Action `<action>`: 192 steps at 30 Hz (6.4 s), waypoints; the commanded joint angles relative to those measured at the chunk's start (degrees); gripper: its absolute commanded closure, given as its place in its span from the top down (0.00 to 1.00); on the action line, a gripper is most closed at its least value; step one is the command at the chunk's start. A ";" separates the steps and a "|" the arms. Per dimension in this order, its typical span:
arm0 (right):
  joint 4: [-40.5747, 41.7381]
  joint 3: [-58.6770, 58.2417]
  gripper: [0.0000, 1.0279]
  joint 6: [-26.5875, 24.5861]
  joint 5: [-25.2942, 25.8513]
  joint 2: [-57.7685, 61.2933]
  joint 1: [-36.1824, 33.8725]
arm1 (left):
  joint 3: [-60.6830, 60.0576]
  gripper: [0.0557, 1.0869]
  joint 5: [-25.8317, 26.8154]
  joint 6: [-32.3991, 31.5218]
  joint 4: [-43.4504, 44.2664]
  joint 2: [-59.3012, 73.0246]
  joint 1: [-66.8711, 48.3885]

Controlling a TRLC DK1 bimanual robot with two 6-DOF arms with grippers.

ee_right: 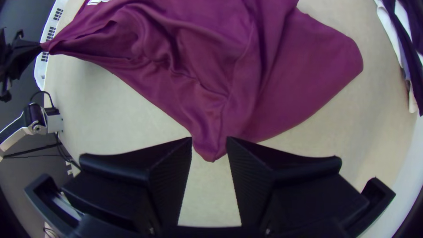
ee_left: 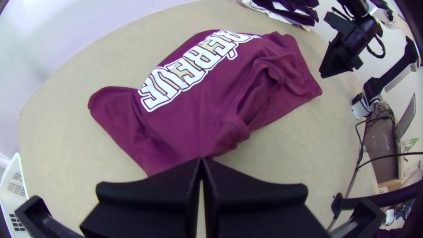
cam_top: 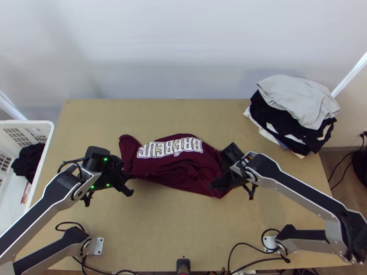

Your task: Fold the t-shirt

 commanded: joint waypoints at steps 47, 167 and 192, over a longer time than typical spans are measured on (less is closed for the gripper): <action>9.72 -1.26 0.41 -1.61 4.36 13.52 -1.66 | 0.62 0.04 0.78 1.93 -1.18 -0.38 2.72; 4.18 30.64 0.03 -2.93 8.05 -8.98 -11.59 | 48.35 0.04 7.99 -21.62 0.67 33.89 -1.76; -6.54 27.83 0.03 -4.43 8.05 -6.70 -14.93 | 31.21 0.96 18.89 -5.80 -11.73 28.89 -22.15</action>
